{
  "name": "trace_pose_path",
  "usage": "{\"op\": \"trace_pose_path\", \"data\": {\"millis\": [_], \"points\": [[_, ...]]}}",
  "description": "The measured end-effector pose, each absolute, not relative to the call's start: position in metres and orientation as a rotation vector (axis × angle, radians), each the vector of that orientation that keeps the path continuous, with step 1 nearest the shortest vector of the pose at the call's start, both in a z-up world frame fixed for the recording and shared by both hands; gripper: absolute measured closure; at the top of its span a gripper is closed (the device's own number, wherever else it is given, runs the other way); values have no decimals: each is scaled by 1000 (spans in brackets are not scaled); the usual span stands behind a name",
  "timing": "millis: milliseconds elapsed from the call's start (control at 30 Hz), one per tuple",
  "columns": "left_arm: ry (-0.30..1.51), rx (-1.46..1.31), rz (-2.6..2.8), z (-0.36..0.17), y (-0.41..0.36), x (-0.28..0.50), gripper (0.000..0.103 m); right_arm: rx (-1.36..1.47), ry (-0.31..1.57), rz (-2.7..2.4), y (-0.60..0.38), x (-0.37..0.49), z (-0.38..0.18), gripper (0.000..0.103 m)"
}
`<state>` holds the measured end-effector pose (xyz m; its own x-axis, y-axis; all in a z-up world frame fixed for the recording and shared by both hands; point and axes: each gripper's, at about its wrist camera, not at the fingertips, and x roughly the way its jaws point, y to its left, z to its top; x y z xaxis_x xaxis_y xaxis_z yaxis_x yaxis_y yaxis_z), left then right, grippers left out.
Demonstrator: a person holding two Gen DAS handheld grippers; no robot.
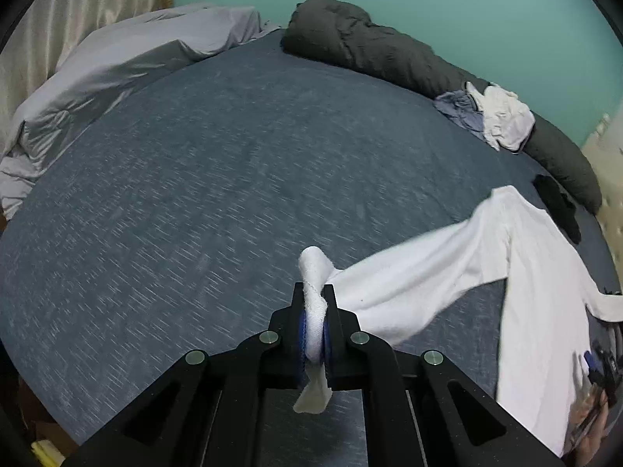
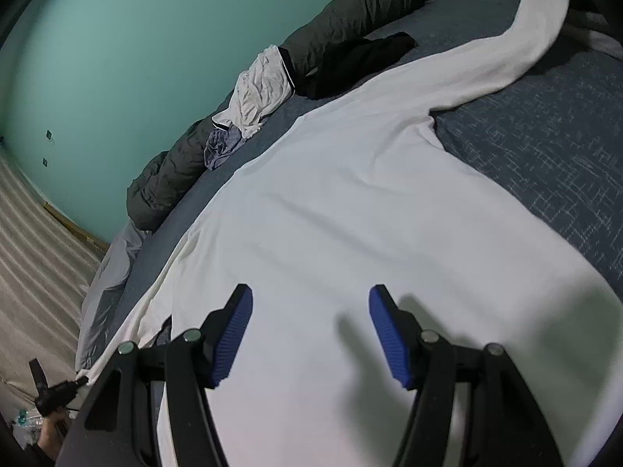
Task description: Fold clothes
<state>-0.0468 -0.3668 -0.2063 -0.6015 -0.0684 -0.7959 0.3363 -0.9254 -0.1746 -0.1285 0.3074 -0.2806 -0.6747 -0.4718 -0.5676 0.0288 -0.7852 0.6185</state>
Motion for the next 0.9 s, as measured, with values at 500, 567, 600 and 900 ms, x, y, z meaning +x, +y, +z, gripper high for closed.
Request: {"op": "trace_pose_path", "data": {"millis": [500, 567, 600, 900], "points": [[622, 1268, -2408, -248, -436, -54, 80, 1113, -777, -2510, 299, -130, -286, 40], [620, 1268, -2407, -253, -438, -56, 73, 1115, -768, -2510, 298, -131, -286, 40], [636, 1260, -2406, -257, -440, -55, 62, 1115, -762, -2511, 297, -130, -286, 40], [703, 1257, -2375, -280, -469, -68, 53, 1107, -704, -2527, 290, -130, -283, 40]]}}
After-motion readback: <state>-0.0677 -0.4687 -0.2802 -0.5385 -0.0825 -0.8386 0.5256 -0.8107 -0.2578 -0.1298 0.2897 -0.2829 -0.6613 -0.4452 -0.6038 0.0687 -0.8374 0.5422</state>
